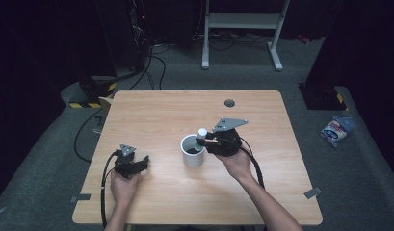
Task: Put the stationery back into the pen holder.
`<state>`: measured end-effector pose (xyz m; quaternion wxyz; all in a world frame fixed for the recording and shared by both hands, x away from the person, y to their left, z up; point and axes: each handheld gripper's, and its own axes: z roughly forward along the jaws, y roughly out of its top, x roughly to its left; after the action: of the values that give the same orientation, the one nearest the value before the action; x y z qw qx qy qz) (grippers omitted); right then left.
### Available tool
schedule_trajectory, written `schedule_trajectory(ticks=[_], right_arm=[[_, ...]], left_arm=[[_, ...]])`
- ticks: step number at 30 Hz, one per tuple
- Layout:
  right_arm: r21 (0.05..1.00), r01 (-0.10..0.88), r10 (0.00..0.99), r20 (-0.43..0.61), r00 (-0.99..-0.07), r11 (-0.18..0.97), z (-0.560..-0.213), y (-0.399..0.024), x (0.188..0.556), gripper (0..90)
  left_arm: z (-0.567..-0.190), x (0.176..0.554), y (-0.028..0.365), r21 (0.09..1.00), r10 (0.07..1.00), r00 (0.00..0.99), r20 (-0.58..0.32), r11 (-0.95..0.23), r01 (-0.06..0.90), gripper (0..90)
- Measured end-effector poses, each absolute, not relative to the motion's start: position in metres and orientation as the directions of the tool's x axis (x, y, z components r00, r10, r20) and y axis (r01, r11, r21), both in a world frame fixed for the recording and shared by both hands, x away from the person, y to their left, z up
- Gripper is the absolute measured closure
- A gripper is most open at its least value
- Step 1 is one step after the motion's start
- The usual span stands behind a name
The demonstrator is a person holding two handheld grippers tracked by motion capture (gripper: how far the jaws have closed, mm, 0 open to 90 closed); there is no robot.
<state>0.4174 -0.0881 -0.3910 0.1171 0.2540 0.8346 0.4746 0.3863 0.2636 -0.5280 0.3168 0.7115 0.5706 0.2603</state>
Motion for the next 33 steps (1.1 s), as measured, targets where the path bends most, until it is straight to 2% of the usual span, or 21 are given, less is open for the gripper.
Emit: schedule_trajectory(ticks=[14, 17, 21, 33], right_arm=[[0.82, 0.332, 0.534, 0.039, -0.845, 0.465, -0.404, -0.072, 0.428, 64.4], [0.821, 0.34, 0.537, 0.049, -0.842, 0.458, -0.406, -0.071, 0.428, 60.4], [0.821, 0.335, 0.533, 0.045, -0.845, 0.463, -0.407, -0.071, 0.429, 60.4], [0.846, 0.336, 0.573, 0.045, -0.819, 0.414, -0.409, -0.095, 0.42, 59.9]], left_arm=[[-0.528, 0.386, 0.264, 0.748, 0.977, 0.214, 0.009, -0.148, 0.647, 31.0], [-0.528, 0.386, 0.264, 0.748, 0.977, 0.214, 0.009, -0.149, 0.647, 31.0], [-0.528, 0.386, 0.264, 0.747, 0.976, 0.215, 0.008, -0.149, 0.648, 31.1], [-0.528, 0.386, 0.263, 0.747, 0.976, 0.216, 0.008, -0.149, 0.648, 31.1]])
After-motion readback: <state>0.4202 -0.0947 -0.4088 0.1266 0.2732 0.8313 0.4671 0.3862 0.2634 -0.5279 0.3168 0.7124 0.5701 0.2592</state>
